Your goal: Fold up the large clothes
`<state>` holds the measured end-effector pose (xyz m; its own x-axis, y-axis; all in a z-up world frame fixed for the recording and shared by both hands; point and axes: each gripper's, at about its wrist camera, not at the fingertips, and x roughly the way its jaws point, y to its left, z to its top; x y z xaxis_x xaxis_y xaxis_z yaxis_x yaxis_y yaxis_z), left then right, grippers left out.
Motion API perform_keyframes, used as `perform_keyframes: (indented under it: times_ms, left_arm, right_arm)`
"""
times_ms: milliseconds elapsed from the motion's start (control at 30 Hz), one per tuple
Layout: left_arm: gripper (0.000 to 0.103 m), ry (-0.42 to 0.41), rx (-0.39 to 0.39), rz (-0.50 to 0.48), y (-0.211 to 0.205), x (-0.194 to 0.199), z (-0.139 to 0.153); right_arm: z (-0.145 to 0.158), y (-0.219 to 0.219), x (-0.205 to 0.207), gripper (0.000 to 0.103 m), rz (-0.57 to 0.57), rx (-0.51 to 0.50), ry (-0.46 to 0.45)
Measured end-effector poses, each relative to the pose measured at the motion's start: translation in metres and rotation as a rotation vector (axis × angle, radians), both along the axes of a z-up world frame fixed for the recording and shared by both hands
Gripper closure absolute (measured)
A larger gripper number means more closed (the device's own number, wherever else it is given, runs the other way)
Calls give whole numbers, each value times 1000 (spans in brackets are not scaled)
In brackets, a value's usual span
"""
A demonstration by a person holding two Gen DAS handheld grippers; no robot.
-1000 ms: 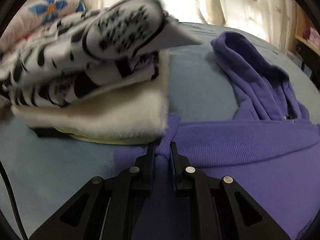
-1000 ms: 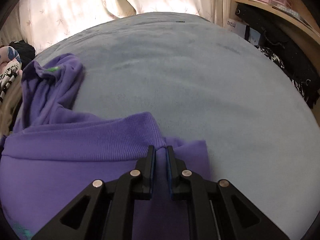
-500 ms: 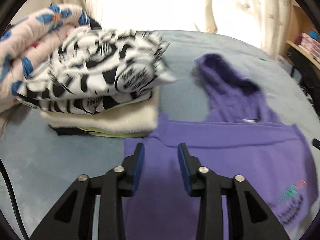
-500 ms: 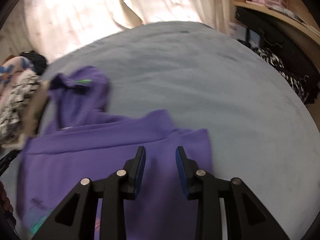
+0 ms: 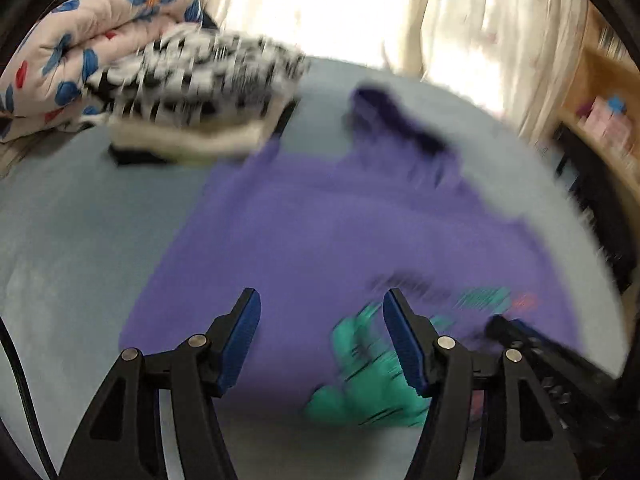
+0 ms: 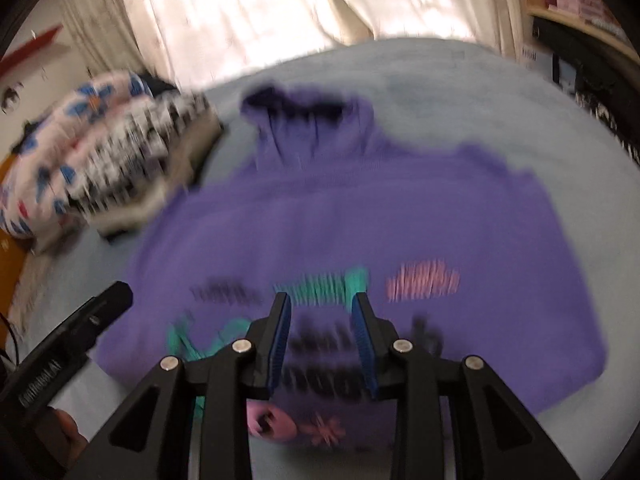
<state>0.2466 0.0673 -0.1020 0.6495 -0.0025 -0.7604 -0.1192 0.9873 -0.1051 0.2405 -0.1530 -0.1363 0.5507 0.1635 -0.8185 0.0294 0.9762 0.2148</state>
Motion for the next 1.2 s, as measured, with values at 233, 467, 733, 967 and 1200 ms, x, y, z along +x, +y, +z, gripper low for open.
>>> perform_keyframes:
  times_ms: [233,467,733,967,1200]
  left_arm:
    - [52,40,-18,138,84,-8,-35]
    - [58,-8,33,76,81,-21,-42]
    - [57,-41,61,74,77,-25,-45]
    - [57,-23,74,77,74,-24,-41]
    - [51,16,47,89,70,-25,-22]
  right_arm:
    - [-6,-68,-38,77,-95,-186,-49]
    - [-22,-148,-61,85,-220,-114,-41]
    - [-29,-132,-66,82,-233,-206,-98]
    - [-28,-136,-61,82,-232,-180,-81]
    - [-19,-132,-58,82,-245,-165,-29]
